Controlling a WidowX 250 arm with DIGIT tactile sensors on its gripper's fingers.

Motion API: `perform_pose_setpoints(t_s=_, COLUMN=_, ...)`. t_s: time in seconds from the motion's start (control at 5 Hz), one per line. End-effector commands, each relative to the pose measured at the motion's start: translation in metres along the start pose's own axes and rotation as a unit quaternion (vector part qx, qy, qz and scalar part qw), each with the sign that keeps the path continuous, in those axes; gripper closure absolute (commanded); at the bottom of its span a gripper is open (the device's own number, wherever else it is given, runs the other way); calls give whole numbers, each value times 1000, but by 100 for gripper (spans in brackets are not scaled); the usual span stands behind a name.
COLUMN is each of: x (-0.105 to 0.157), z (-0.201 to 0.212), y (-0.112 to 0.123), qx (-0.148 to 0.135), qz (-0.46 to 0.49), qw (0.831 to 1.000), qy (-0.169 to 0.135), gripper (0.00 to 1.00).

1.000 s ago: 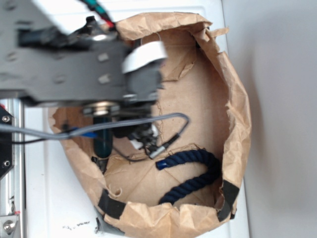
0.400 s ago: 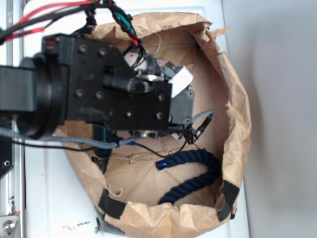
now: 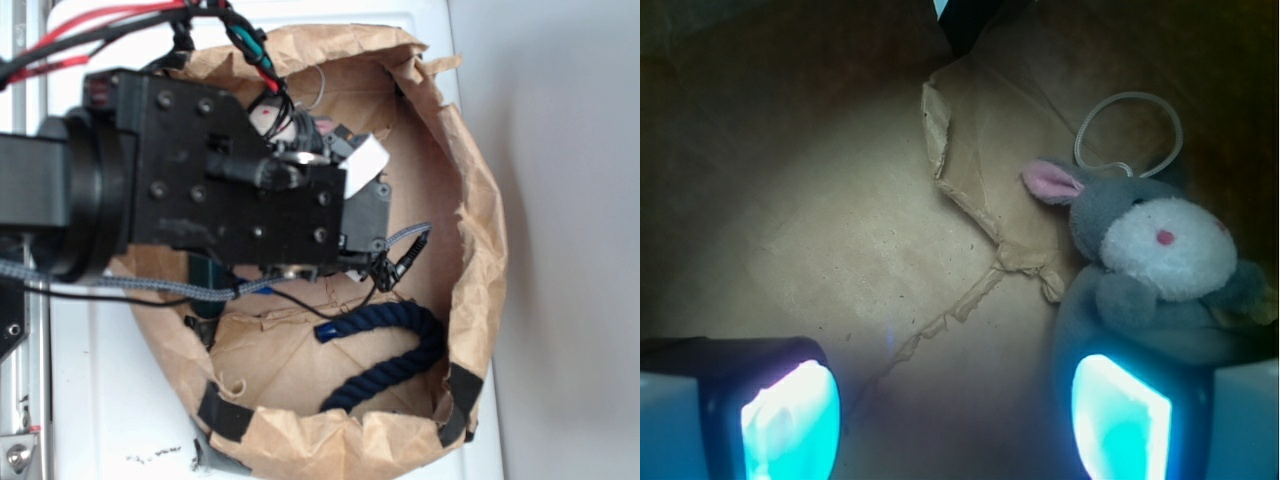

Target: Grab the gray animal.

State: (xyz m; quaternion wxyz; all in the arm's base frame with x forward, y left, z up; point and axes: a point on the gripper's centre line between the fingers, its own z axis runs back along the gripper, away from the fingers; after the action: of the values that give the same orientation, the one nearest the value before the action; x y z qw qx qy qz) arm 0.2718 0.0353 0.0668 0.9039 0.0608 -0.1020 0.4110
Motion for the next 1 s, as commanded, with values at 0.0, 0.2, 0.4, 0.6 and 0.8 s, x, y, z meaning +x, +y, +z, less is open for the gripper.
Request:
perform_pose_setpoints(t_s=0.0, x=26, z=-5, y=8, qx=-16, qz=-2, qw=999, qy=-32, gripper=0)
perform_pose_setpoints(t_s=0.2, x=32, z=5, y=24, qx=-15, qz=-8, qw=1000, qy=-23, gripper=0)
perform_pose_setpoints(t_s=0.4, x=38, z=11, y=35, qx=-1, qz=-19, qw=1000, qy=-21, gripper=0)
perform_pose_setpoints(t_s=0.6, x=40, z=-4, y=41, qx=15, qz=-21, qw=999, qy=-43, gripper=0)
perform_pose_setpoints(t_s=0.8, x=38, z=-26, y=42, qx=19, qz=-7, qw=997, qy=-69, gripper=0)
